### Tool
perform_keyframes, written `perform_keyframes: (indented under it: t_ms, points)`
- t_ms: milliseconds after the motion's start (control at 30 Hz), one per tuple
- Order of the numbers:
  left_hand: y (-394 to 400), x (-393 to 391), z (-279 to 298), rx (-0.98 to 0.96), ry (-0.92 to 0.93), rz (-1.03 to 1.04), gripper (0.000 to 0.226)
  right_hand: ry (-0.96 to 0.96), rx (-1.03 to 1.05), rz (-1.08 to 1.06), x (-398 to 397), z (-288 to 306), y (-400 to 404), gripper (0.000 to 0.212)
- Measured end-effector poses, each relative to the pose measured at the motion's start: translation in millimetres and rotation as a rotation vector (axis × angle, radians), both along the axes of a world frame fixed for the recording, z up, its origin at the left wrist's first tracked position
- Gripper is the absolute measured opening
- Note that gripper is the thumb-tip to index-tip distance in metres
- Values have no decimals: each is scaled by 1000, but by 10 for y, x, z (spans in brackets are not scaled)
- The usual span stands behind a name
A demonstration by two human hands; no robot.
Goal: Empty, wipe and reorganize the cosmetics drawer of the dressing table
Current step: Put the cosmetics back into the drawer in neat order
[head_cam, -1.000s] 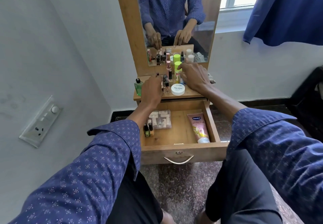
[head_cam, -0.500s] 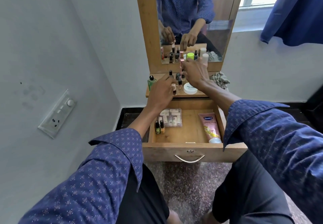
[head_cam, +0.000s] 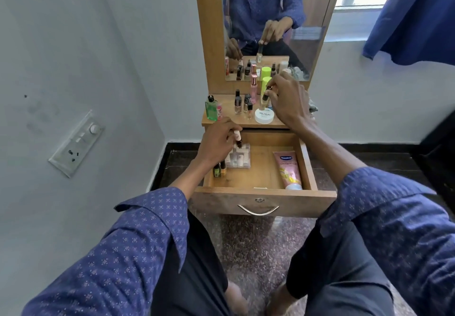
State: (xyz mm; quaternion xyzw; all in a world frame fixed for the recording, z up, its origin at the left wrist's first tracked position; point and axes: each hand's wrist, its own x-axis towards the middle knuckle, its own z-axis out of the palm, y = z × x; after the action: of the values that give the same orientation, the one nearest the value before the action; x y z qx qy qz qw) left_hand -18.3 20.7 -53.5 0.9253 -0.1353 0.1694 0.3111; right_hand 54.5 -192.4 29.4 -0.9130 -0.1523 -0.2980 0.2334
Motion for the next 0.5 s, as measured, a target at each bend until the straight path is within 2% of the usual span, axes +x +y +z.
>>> perform_keyframes:
  t_ms: [200, 500]
  points:
    - [42, -210, -64, -31, 78, -34, 14, 107, -5, 79, -494, -269, 1, 14]
    - [328, -544, -124, 0, 192, -40, 17, 366, -90, 153, -875, -801, 383, 7]
